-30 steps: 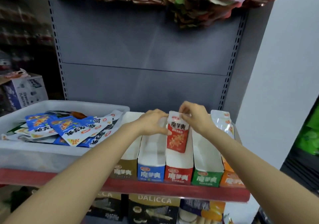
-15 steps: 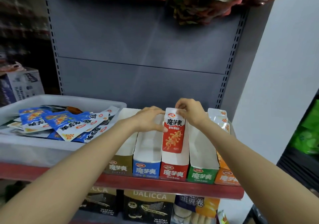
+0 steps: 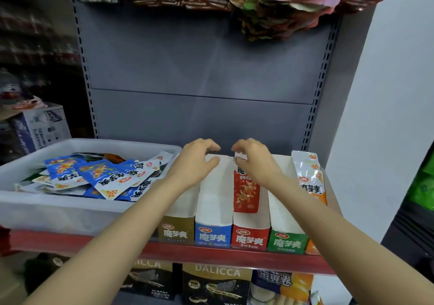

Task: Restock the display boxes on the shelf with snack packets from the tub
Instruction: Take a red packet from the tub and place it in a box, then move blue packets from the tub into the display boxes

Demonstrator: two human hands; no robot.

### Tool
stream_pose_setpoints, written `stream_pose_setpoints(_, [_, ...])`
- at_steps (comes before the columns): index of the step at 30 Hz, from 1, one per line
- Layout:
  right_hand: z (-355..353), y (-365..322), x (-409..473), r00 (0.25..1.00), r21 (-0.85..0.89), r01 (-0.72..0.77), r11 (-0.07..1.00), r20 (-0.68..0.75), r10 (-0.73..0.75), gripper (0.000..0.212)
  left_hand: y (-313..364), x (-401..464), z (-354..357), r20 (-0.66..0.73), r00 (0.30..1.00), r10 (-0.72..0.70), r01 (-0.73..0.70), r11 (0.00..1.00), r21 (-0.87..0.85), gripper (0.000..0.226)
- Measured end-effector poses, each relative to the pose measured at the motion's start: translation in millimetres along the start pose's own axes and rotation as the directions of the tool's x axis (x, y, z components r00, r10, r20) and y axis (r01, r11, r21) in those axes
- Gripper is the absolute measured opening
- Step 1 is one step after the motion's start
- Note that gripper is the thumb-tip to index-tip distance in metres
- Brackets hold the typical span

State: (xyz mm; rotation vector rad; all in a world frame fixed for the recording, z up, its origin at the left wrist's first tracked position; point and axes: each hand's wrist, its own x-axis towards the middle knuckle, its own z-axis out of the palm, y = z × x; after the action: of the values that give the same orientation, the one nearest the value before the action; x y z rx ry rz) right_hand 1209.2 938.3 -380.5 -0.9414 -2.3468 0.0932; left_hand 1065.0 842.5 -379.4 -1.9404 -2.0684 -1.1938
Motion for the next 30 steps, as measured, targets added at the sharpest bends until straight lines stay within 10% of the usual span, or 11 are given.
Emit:
stream_pose_setpoints(9, [40.4,-119.5,10.2,0.972,0.293,0.136,0.946,0.144,-0.184,0.026,-68.0,-59.6,-96.7,-0.221,0.959,-0.177,0.199,0.977,0.082,0.015])
stream_pose_setpoints(16, [72.9,-186.4,19.2,0.822,0.205,0.166,0.965,0.511,-0.25,0.04,-128.7,-93.7,-135.2,0.159,0.93,-0.331,0.25,0.888,0.385,0.039])
stream_pose_setpoints(25, [81.4,-211.6,21.1,0.865,0.07,-0.052,0.996,0.502,0.01,0.044,-133.1,-100.4,-134.4,0.085,0.945,-0.316,0.281,0.918,0.281,0.044])
stream_pose_setpoints(30, [65.1,-206.5,21.8,0.939,0.51,-0.219,0.832,0.342,0.038,0.051,-135.5,-98.4,-136.2,-0.002,0.954,-0.299,0.294,0.937,0.189,0.056])
